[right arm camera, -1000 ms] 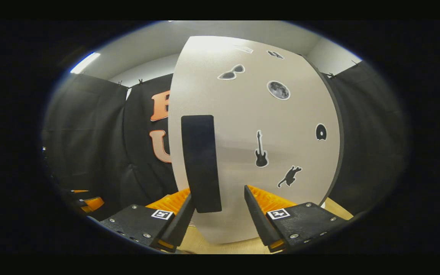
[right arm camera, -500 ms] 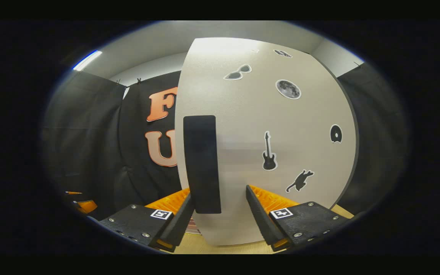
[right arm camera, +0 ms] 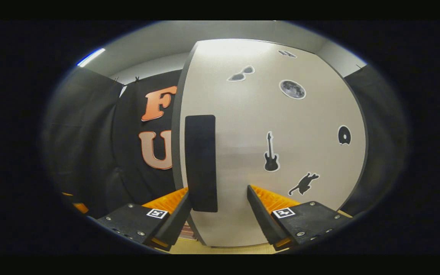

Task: Open the cabinet door with the right hand, grasp the bottle in the cabinet with the left hand and place it on the coaster, then close the cabinet door with the right hand.

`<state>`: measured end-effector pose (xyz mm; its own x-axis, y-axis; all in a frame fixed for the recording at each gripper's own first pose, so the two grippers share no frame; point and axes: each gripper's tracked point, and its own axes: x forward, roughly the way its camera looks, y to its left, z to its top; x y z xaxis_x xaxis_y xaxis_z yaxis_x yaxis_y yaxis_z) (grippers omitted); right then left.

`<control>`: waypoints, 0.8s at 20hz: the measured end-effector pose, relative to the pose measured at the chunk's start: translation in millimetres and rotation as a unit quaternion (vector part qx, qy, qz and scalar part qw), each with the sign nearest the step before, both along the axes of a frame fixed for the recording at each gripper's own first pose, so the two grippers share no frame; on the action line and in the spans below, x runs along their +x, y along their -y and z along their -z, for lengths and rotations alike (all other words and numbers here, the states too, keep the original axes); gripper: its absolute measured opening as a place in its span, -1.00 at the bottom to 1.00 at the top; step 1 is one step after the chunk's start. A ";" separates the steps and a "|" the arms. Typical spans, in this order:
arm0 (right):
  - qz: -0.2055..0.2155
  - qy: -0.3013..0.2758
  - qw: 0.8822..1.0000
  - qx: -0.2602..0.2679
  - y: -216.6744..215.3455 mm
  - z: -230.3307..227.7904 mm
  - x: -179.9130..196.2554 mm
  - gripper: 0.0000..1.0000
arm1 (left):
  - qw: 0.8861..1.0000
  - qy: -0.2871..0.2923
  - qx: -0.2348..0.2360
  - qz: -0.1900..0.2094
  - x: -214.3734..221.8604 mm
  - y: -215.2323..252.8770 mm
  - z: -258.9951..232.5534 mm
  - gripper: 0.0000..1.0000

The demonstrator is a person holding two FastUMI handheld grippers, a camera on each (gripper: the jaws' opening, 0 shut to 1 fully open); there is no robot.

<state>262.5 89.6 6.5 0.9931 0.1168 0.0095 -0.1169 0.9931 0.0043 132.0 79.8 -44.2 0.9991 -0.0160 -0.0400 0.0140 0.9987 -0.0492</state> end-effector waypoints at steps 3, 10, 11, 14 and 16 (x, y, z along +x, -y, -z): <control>-0.010 0.003 1.000 0.000 -0.5 -0.7 -0.9 0.70 | 1.000 0.000 0.004 -0.004 -14.6 13.4 -5.9 0.88; -0.046 0.008 0.999 0.003 -5.9 -8.4 -24.5 0.74 | 1.000 -0.004 0.002 -0.016 -54.5 45.9 -23.9 0.88; -0.049 0.006 0.999 0.004 -4.2 -8.1 -36.4 0.74 | 1.000 -0.004 0.002 -0.014 -60.6 53.9 -26.4 0.88; -0.058 0.001 0.998 0.010 5.1 -5.9 -80.1 0.75 | 1.000 0.006 -0.001 -0.010 -79.0 76.5 -45.3 0.88; -0.060 -0.004 0.998 -0.001 17.1 2.5 -108.0 0.75 | 1.000 0.016 -0.001 -0.007 -90.7 91.1 -56.4 0.88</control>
